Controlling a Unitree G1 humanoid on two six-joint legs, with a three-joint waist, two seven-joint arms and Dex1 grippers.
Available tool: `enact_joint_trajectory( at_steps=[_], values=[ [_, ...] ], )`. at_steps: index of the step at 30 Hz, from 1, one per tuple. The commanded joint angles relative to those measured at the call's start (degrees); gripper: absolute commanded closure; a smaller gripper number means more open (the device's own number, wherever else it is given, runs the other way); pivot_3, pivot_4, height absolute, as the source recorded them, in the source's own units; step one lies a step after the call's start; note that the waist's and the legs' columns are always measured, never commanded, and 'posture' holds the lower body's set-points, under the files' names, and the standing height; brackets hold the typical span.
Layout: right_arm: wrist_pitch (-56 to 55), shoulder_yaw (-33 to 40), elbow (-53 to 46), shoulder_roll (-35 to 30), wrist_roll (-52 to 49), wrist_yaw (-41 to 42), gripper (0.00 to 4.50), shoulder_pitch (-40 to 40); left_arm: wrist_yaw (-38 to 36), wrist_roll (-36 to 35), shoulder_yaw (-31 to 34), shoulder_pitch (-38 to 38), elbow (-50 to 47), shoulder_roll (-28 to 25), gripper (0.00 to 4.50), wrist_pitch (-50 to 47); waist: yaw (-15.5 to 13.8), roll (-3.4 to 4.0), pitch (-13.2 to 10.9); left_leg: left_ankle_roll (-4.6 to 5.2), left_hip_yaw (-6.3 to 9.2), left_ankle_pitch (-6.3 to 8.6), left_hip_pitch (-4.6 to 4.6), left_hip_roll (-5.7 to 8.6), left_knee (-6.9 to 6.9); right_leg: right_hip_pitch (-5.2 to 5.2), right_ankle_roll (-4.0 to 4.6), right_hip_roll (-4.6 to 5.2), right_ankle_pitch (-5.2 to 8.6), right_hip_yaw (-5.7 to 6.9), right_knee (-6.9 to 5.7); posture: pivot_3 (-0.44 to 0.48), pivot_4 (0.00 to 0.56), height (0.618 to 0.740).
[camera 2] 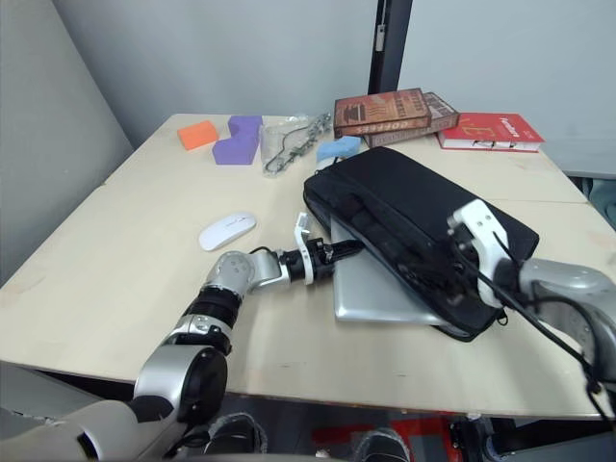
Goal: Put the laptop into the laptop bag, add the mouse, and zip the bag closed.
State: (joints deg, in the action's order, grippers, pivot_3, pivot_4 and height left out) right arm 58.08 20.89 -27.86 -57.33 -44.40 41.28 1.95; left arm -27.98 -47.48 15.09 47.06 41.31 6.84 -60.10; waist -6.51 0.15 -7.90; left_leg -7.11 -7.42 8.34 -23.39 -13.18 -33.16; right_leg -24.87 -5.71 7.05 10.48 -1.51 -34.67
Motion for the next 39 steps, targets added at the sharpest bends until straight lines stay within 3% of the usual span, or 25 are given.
enact_joint_trajectory(
  at_steps=[1, 5, 14, 28, 36, 39],
  values=[
    [-8.3, 2.7, -0.9, -4.7, 4.6, 9.2, 0.06, -5.8, -1.2, -1.8, 0.5, 0.9, -3.4, 3.9, 4.17, 0.5, 0.0, -0.02, 0.0, 0.08, 0.01, -0.02, -0.11, 0.01, -0.04, -0.02, 0.00, 0.02, 0.00, 0.00, -0.02, 0.000, 0.150, 0.734],
    [-14.3, 1.8, 0.1, -6.9, 10.2, 12.8, 0.06, -11.3, -1.2, -1.9, 0.7, 0.8, -3.5, 4.0, 4.17, 0.3, 0.1, -0.03, 0.0, 0.56, 0.04, -0.24, -0.22, 0.01, -0.23, -0.03, 0.01, 0.04, -0.01, 0.01, -0.04, 0.000, 0.150, 0.734],
    [-19.5, -0.4, 2.3, -6.1, 17.7, 12.9, 0.06, -14.4, -0.7, -2.2, 1.4, 0.9, -3.2, 3.6, 4.17, 0.0, 0.4, -0.04, 0.0, 0.64, 0.07, -0.23, -0.30, 0.01, -0.31, -0.07, 0.02, 0.04, -0.01, 0.03, -0.05, 0.000, 0.150, 0.734],
    [-20.0, 0.7, 4.4, -3.3, 18.1, 13.8, 4.46, -14.2, -0.4, -3.0, 2.8, 1.8, -2.5, 4.1, 4.17, -0.8, 0.9, -0.04, 0.0, 0.71, 0.08, -0.21, -0.29, 0.01, -0.44, -0.03, 0.06, 0.04, -0.03, 0.02, -0.09, 0.000, 0.150, 0.734],
    [-15.6, 3.8, 3.0, -1.3, 13.1, 14.4, 4.46, -13.8, 1.0, -3.2, 4.3, 2.0, -2.0, 4.6, 4.17, 1.2, 0.8, -0.03, 0.0, 0.73, 0.08, -0.21, -0.30, 0.01, -0.45, -0.04, 0.08, 0.04, -0.03, 0.01, -0.09, 0.000, 0.150, 0.734],
    [-9.8, 5.0, -0.4, 0.8, 6.4, 13.2, 4.46, -12.4, 1.3, -3.4, 4.6, 2.5, -1.8, 4.8, 4.17, 1.8, 0.9, -0.02, 0.0, 0.73, 0.08, -0.21, -0.29, 0.00, -0.45, -0.04, 0.08, 0.04, -0.03, 0.01, -0.09, 0.000, 0.150, 0.734]
  ],
)
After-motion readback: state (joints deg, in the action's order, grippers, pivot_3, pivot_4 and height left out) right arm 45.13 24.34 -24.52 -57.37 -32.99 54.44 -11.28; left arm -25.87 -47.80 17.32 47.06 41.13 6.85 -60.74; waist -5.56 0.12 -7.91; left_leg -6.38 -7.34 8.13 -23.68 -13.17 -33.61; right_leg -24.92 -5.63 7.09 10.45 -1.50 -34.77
